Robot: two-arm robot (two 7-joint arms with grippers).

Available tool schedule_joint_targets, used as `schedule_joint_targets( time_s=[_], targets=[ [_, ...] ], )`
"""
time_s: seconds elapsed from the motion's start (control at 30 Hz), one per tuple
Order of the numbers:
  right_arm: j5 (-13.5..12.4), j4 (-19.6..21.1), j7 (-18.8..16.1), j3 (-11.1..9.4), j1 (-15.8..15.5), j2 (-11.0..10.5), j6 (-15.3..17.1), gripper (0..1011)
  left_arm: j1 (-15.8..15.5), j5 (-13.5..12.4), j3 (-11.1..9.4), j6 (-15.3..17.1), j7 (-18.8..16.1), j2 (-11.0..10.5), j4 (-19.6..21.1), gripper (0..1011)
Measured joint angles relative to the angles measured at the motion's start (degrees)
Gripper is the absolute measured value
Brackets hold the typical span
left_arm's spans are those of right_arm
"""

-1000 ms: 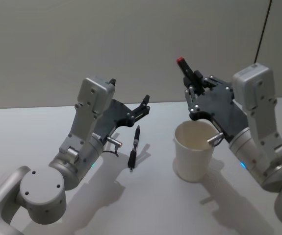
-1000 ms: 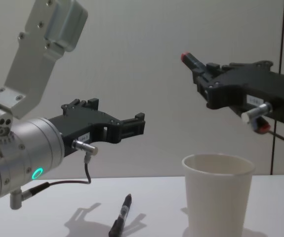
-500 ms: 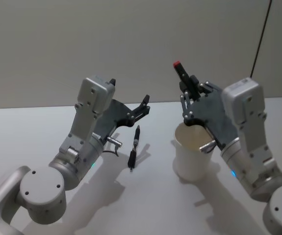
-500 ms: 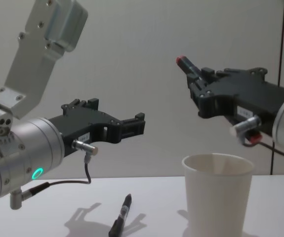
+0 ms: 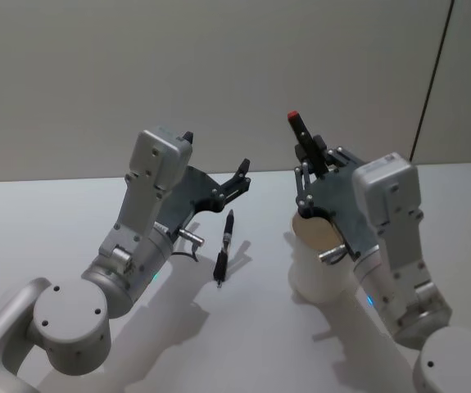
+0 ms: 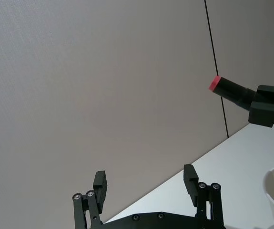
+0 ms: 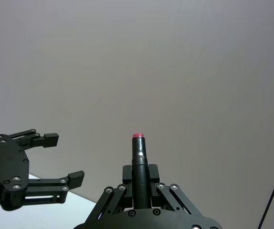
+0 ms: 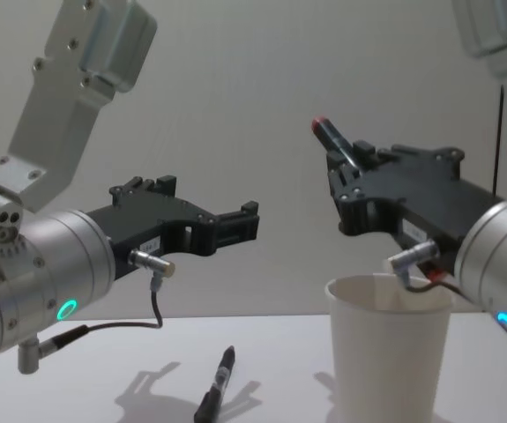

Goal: Place the pen into the pen holder.

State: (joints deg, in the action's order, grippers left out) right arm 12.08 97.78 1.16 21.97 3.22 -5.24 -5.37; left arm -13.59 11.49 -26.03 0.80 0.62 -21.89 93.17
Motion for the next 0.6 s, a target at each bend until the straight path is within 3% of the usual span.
schedule_joint_targets(
  time_s=[0.3,0.6],
  targets=[
    [-0.68,-3.15,2.78,0.14,0.60,1.40,-1.05,190,0.00,0.00,0.00,0.00,0.00,0.00,0.00,1001],
    [-1.63,-4.65,3.41,0.07,0.97,2.15,-1.28,190,0.00,0.00,0.00,0.00,0.00,0.00,0.00,1001]
  ],
)
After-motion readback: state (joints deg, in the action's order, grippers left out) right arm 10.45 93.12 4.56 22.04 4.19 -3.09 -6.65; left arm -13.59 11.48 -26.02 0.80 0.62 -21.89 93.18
